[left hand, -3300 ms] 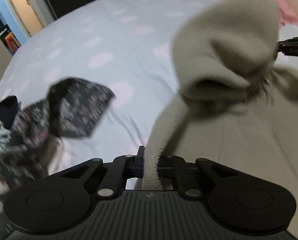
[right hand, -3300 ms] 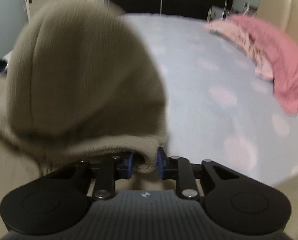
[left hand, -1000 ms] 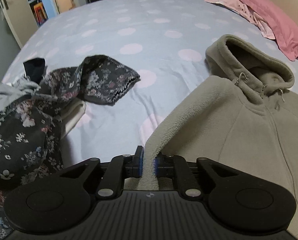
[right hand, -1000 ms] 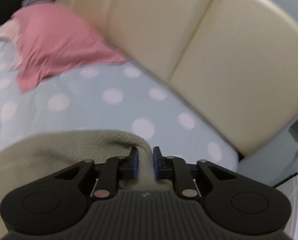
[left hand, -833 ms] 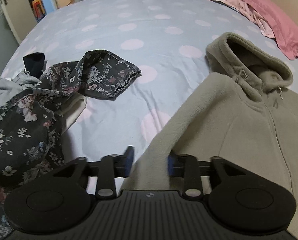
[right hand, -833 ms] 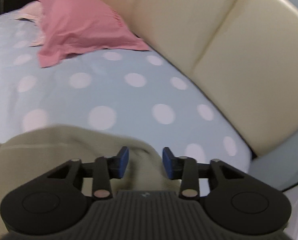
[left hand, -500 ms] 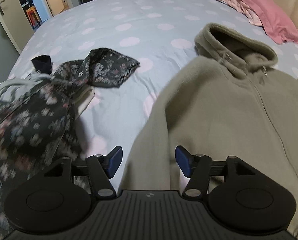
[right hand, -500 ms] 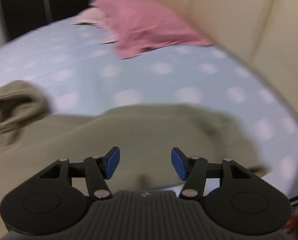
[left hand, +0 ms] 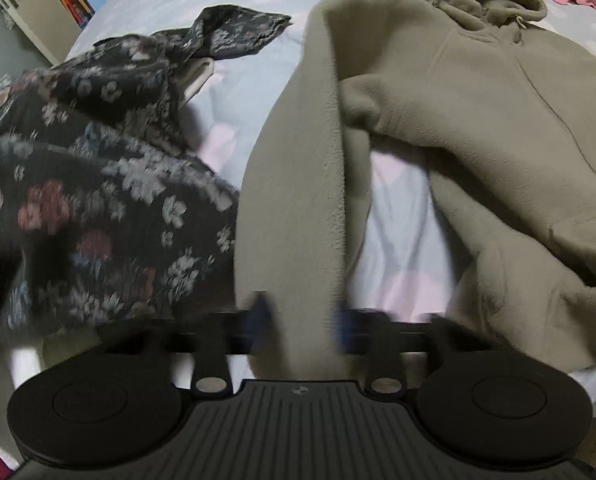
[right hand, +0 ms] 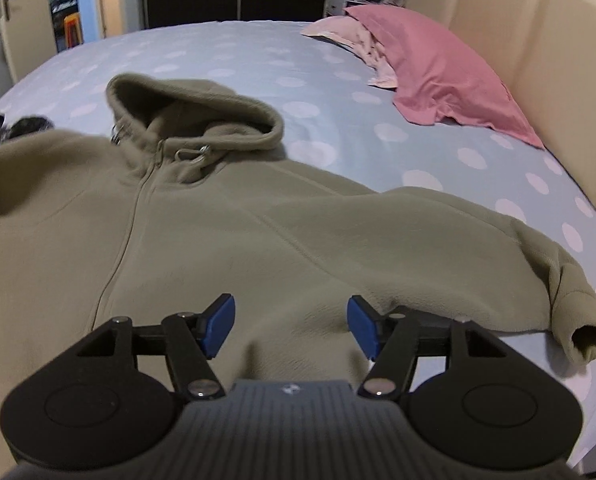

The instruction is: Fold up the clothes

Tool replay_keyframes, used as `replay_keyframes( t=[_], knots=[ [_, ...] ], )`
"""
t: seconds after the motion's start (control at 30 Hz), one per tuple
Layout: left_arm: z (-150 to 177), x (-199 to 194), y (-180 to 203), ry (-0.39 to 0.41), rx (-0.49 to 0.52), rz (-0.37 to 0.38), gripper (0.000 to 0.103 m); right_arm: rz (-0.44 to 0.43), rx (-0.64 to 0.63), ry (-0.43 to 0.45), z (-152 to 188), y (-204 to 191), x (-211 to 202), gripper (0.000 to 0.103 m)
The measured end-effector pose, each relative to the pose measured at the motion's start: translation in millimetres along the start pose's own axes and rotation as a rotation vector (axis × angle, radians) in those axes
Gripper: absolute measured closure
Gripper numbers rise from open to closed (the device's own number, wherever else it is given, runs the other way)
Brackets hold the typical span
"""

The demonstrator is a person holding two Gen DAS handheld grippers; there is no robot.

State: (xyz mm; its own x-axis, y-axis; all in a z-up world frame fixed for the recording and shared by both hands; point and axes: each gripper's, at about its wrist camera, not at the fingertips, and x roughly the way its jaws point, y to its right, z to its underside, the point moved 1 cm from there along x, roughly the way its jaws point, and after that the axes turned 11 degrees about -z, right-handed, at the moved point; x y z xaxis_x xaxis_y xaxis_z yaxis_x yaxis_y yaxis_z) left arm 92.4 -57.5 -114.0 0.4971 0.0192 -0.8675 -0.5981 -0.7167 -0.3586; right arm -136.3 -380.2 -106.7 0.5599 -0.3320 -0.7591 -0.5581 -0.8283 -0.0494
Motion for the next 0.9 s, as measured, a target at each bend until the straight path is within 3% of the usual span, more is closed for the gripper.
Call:
replay_keyframes(
  t=[0.03, 0.2, 0.3, 0.5, 0.63, 0.73, 0.9],
  knots=[
    [1, -2, -5, 0.011, -0.026, 0.007, 0.097, 0.001, -0.01, 0.001, 1, -3, -1, 0.038],
    [-12, -34, -40, 0.123, -0.135, 0.033, 0.098, 0.002, -0.034, 0.02, 3, -11, -3, 0.038],
    [-37, -60, -64, 0.168, -0.19, 0.066, 0.099, 0.001, -0.018, 0.021, 1, -10, -2, 0.038],
    [-107, -93, -108, 0.199, -0.224, 0.039, 0.098, -0.003, -0.028, 0.026, -5, -18, 4, 0.038],
    [-145, -65, -150, 0.123, -0.248, -0.081, 0.098, 0.005, -0.051, 0.025, -9, -20, 11, 0.038],
    [-161, -20, -171, 0.025, -0.289, -0.107, 0.098, 0.014, -0.036, 0.008, -10, -14, 18, 0.038],
    [-162, 51, -169, -0.052, -0.271, -0.152, 0.096, 0.036, 0.009, -0.028, -13, 0, 33, 0.038]
  ],
)
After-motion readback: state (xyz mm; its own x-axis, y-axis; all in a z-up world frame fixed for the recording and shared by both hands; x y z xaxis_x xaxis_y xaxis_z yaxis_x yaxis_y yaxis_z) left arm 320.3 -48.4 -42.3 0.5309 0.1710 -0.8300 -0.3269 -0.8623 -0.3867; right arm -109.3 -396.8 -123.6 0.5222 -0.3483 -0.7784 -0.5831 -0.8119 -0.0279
